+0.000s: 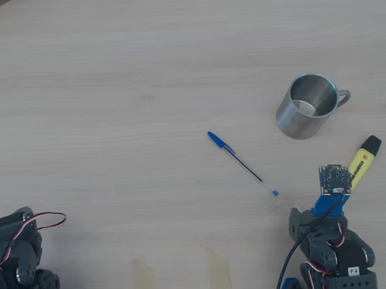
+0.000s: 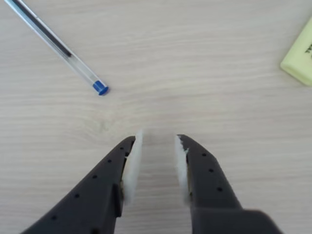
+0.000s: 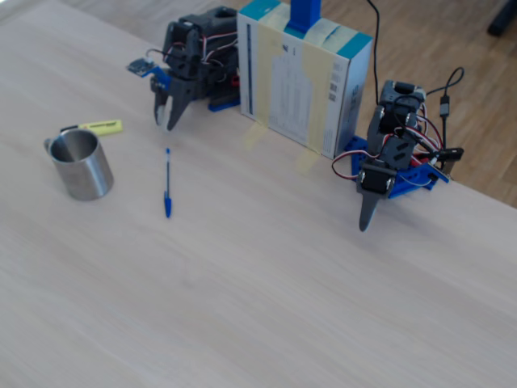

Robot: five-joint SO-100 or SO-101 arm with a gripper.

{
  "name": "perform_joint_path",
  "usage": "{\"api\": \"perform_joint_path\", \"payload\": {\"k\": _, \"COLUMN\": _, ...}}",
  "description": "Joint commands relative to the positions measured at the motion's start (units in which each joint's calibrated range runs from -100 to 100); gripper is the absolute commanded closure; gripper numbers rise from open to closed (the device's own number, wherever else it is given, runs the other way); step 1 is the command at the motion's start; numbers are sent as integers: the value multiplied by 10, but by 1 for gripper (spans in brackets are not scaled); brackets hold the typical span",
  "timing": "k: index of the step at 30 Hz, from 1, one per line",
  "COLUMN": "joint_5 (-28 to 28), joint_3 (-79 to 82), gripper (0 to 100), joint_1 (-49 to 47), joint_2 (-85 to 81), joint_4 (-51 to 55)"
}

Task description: Grab the blue pen and put it in the silver cup.

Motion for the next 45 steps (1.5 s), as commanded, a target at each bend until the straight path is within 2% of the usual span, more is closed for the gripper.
{"api": "perform_joint_path", "payload": {"k": 1, "joint_5": -2, "joint_3": -42, "gripper": 77, "joint_1": -5, "joint_2": 43, "joint_4": -1}}
{"api": "perform_joint_path", "payload": {"k": 5, "joint_5": -2, "joint_3": -97, "gripper": 73, "joint_1": -5, "joint_2": 108, "joint_4": 1}}
{"api": "perform_joint_path", "payload": {"k": 16, "joint_5": 4, "joint_3": -279, "gripper": 73, "joint_1": -30, "joint_2": 330, "joint_4": 1}}
{"api": "perform_joint_path", "payload": {"k": 22, "joint_5": 52, "joint_3": -381, "gripper": 69, "joint_1": -34, "joint_2": 419, "joint_4": -7}}
{"api": "perform_joint_path", "payload": {"k": 45, "joint_5": 159, "joint_3": -611, "gripper": 68, "joint_1": -72, "joint_2": 700, "joint_4": -35}}
